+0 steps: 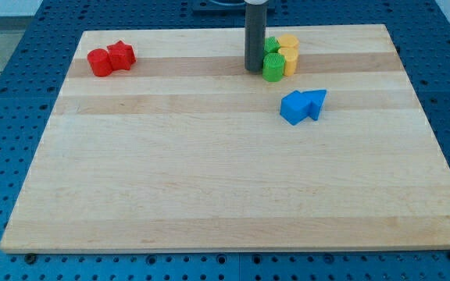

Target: Slide the green circle into the yellow heart

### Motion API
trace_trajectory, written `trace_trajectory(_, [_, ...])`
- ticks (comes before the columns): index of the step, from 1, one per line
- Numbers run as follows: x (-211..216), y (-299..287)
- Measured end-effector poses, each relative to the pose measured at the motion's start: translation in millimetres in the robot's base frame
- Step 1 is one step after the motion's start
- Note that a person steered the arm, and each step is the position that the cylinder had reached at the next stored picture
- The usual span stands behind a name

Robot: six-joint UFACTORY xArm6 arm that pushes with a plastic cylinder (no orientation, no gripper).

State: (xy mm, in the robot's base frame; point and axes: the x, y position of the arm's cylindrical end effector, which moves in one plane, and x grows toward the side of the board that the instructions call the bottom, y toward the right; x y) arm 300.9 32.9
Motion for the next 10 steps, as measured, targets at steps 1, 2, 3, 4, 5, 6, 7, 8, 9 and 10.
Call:
trace_trajectory(1, [4.4, -11.4])
trace_trajectory(2, [26.4, -35.7])
trace_trajectory(3, [48.4, -42.7])
trace_trajectory(4, [53.2, -29.1])
trace_trajectory(5, [50.2, -24.3])
trace_trajectory(6, [44.9, -8.7])
trace_trajectory(7, [38.2, 0.8])
trace_trajectory(8, [34.5, 3.9])
trace_trajectory(9, [32.7, 3.9])
trace_trajectory(10, [32.3, 3.9])
